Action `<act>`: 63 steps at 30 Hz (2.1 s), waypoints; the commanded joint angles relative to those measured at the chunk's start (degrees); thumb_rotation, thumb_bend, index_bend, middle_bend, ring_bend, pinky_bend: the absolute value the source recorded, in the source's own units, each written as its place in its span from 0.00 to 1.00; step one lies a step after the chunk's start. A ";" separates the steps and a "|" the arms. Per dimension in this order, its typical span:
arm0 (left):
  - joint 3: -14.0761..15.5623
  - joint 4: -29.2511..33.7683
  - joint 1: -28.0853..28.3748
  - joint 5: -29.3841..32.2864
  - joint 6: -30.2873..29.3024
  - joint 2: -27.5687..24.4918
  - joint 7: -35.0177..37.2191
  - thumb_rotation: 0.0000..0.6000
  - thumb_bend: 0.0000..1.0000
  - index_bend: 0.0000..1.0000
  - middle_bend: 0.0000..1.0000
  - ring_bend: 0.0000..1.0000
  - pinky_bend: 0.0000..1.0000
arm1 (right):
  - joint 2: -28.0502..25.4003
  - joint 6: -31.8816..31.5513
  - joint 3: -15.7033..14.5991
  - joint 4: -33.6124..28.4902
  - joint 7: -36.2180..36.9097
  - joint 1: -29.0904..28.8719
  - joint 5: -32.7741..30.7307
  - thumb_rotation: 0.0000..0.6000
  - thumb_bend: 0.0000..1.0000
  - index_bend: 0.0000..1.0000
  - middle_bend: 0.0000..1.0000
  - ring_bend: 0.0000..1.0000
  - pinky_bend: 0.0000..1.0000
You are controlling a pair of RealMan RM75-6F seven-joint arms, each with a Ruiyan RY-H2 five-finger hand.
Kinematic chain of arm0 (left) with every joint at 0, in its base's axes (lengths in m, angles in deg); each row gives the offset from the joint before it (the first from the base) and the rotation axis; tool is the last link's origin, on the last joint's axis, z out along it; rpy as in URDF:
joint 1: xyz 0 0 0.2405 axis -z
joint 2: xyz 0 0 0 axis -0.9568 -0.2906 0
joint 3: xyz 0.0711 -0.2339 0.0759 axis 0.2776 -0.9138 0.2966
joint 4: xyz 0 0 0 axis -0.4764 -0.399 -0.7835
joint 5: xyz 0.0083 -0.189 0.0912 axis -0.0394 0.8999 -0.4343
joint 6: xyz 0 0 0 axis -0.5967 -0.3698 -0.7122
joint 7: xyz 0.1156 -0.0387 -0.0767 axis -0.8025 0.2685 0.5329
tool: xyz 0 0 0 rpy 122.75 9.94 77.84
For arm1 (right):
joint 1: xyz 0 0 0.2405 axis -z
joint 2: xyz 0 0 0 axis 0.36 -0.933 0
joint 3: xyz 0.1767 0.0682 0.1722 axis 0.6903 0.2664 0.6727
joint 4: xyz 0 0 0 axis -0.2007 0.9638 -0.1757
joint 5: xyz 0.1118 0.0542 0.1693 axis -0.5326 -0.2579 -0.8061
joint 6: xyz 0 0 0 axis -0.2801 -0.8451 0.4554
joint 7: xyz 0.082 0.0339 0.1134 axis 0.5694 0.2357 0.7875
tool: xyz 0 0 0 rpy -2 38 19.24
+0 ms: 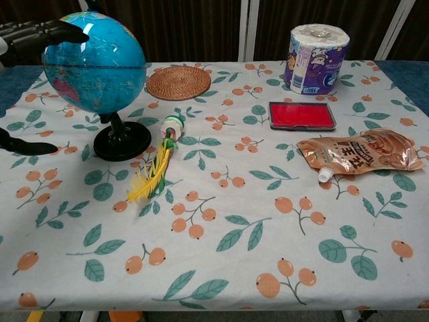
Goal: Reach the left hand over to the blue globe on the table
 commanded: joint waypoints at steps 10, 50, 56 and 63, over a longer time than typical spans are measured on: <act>0.17 -0.73 -0.35 1.62 -1.17 -0.22 0.51 1.00 0.00 0.02 0.00 0.00 0.00 | 0.13 0.11 0.00 -0.02 -0.24 -0.06 0.05 1.00 0.11 0.00 0.00 0.00 0.00; 0.84 0.96 -0.66 0.26 -3.88 -1.84 1.17 1.00 0.00 0.02 0.00 0.00 0.00 | 0.48 0.47 0.13 0.36 -0.05 -0.11 -0.30 1.00 0.11 0.00 0.00 0.00 0.00; 0.72 0.78 0.31 0.54 -2.41 -0.39 -0.30 1.00 0.00 0.02 0.00 0.00 0.00 | 0.70 0.70 0.02 0.98 0.41 -0.08 -0.34 1.00 0.11 0.00 0.00 0.00 0.00; 0.61 0.47 0.47 1.81 -1.78 -0.23 -0.38 1.00 0.00 0.02 0.00 0.00 0.00 | 0.87 0.71 0.01 1.23 0.53 -0.11 -0.25 1.00 0.11 0.00 0.00 0.00 0.00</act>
